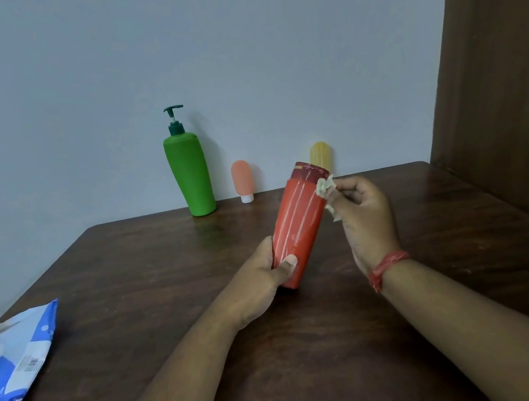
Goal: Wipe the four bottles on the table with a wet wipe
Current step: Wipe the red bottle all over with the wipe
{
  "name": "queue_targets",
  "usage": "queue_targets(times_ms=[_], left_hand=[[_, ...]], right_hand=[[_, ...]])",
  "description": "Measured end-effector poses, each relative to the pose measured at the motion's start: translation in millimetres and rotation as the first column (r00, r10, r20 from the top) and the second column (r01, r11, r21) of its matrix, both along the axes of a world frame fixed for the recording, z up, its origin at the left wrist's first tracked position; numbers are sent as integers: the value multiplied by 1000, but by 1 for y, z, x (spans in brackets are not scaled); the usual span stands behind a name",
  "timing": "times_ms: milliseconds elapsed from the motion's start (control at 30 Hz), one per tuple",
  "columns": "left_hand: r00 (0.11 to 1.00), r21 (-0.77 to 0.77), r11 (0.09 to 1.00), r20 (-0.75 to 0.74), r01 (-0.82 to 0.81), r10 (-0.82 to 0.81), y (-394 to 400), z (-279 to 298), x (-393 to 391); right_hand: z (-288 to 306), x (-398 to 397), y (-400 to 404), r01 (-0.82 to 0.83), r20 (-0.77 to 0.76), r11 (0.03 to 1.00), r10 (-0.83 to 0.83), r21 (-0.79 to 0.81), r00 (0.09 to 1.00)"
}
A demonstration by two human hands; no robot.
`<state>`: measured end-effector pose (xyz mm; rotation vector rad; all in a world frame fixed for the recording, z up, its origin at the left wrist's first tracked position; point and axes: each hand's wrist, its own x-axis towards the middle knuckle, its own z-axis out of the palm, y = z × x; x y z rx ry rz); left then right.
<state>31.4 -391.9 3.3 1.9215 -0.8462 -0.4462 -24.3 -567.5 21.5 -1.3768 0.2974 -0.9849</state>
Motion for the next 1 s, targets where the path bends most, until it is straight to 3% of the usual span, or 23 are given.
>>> queue_targets(times_ms=[133, 267, 367, 433, 500, 567, 633, 700, 767, 833, 933, 1000], left_hand=[[999, -10, 999, -13, -35, 35, 0, 2, 1], [985, 103, 995, 174, -14, -5, -4, 3, -4], [973, 139, 990, 232, -31, -3, -7, 1, -9], [965, 135, 990, 263, -50, 13, -8, -2, -9], [960, 143, 988, 280, -63, 20, -9, -4, -9], [961, 151, 986, 275, -68, 24, -10, -3, -9], [961, 162, 984, 277, -70, 22, -12, -3, -10], [957, 187, 980, 289, -69, 12, -13, -2, -11], [957, 197, 978, 290, -70, 11, -13, -2, -11], [965, 176, 981, 263, -76, 28, -13, -2, -11], [969, 153, 984, 242, -88, 49, -11, -4, -7], [957, 177, 980, 288, -94, 39, -11, -7, -5]], right_hand=[[-4, 3, 9, 20, -86, 994, -30, -111, 996], [10, 1, -10, 208, 23, 975, -206, -74, 978], [13, -6, -12, 294, 57, 915, -290, -276, 955], [12, -9, -3, 289, 114, 832, -268, -473, 957], [9, -9, 6, 272, 125, 664, -262, -696, 957], [7, -8, 4, 253, 108, 516, -295, -819, 949], [8, -8, -7, 286, 106, 527, -346, -800, 932], [10, -11, -17, 312, 56, 622, -395, -718, 917], [9, -11, -17, 287, 18, 659, -384, -695, 923], [5, -10, -6, 219, 23, 601, -316, -769, 948], [0, -7, 1, 174, 47, 441, -284, -881, 958], [5, -8, -8, 225, 63, 509, -316, -831, 947]])
